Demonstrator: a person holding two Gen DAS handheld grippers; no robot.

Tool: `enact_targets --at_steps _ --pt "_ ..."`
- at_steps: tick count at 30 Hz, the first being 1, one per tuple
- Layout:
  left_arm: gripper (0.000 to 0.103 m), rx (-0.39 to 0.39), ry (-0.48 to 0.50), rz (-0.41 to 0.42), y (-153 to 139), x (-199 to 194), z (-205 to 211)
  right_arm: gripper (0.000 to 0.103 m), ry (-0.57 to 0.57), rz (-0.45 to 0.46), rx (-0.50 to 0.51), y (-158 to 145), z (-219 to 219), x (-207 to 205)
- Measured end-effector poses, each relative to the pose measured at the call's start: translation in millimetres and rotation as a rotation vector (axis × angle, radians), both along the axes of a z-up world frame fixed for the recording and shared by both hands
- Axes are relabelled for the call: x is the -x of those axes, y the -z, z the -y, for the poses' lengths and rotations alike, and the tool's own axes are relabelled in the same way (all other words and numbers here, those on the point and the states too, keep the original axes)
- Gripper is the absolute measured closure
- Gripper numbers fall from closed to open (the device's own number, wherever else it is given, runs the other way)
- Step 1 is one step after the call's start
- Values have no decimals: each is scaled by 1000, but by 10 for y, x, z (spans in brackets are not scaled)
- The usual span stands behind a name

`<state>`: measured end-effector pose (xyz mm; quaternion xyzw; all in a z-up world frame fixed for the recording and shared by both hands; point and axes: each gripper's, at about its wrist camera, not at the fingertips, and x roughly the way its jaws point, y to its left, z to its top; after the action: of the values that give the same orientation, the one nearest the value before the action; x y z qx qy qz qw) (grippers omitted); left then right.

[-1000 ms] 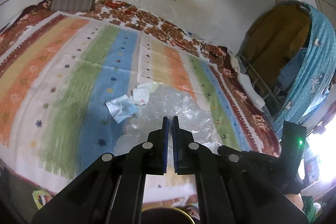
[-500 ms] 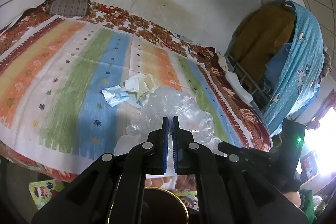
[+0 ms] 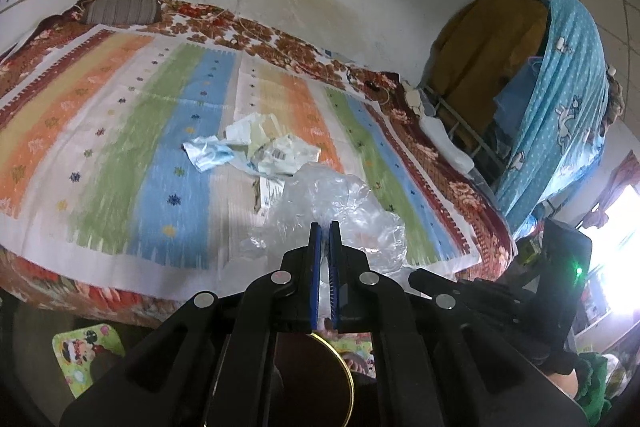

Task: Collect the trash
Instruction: 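Carry bag and tissue over the bin and open both tools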

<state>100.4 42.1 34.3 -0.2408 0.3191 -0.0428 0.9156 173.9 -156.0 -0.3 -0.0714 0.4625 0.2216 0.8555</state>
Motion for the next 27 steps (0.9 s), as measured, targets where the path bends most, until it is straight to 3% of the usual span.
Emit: enact_targets --at_steps 5,8,14,27 --pt "100 8 -7 -52 169 129 118 103 16 -31 13 134 26 180" --pt "100 -16 -19 -118 295 200 209 103 16 -60 36 253 27 311" --pt "100 28 -37 -245 597 297 283 103 10 -144 92 570 7 543" --pt "99 24 -80 -438 1073 226 352 102 46 -294 112 1010 -6 646"
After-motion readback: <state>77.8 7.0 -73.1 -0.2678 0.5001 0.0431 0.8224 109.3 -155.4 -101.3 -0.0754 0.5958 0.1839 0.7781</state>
